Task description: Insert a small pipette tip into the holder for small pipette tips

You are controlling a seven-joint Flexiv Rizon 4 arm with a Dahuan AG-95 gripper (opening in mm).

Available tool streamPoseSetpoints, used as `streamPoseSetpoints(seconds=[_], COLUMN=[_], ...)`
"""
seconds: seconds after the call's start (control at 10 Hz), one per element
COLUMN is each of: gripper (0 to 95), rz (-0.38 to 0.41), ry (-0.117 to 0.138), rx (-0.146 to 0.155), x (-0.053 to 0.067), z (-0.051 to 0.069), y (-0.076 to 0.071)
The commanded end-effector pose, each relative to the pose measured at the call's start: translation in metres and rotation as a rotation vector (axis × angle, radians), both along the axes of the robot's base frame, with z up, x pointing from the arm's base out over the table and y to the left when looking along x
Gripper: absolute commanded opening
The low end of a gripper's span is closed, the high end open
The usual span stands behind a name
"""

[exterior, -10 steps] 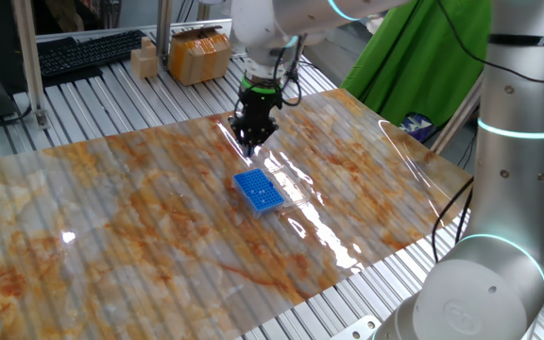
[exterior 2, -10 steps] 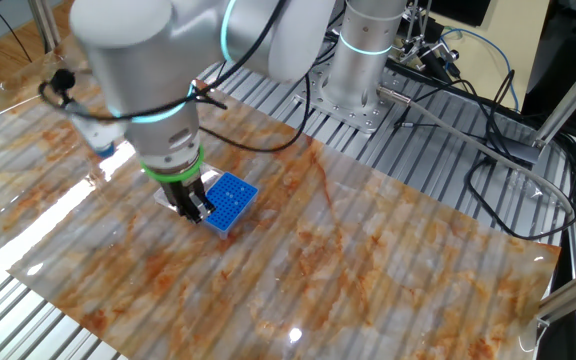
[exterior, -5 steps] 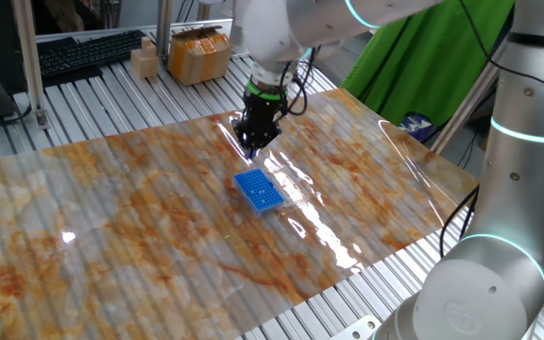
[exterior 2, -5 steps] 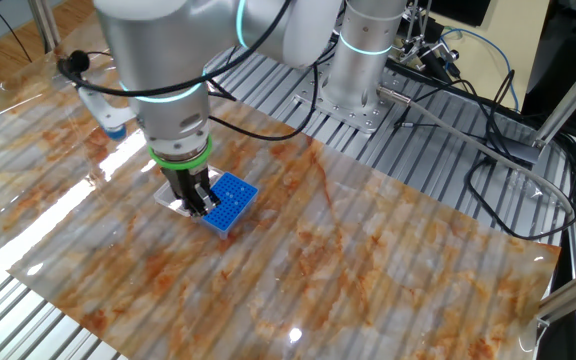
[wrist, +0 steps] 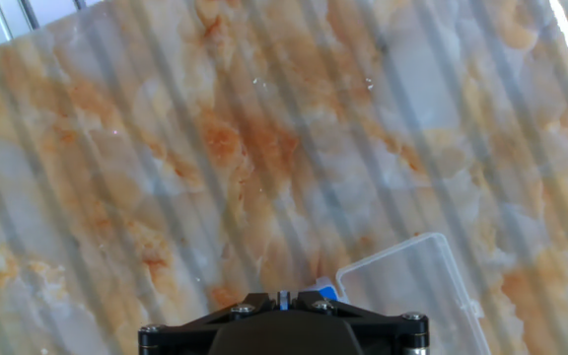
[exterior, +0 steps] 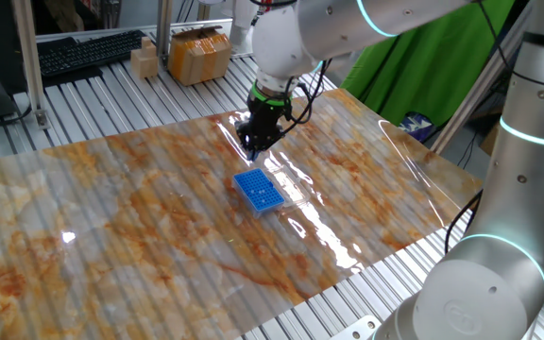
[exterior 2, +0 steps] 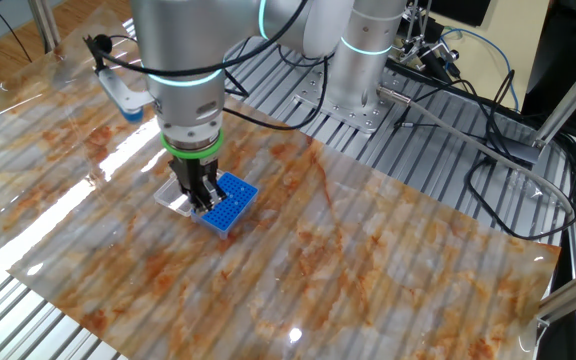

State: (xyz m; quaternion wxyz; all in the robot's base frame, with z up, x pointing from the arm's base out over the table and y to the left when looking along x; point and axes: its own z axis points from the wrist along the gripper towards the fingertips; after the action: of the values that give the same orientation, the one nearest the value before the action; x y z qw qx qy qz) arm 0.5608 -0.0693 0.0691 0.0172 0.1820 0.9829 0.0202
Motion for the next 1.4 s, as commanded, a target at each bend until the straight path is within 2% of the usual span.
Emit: streamPoseSetpoints(seconds=[0.1, 0.6, 1.4], gripper=[0.0, 0.0, 0.0], rz=[0.0, -0.002, -0.006], ry=[-0.021, -0.063, -0.085], rx=[-0.007, -0.013, -0.019], x=[-0.002, -0.008, -0.014], z=[0.002, -0.005, -0.008], y=[-0.001, -0.005, -0.005])
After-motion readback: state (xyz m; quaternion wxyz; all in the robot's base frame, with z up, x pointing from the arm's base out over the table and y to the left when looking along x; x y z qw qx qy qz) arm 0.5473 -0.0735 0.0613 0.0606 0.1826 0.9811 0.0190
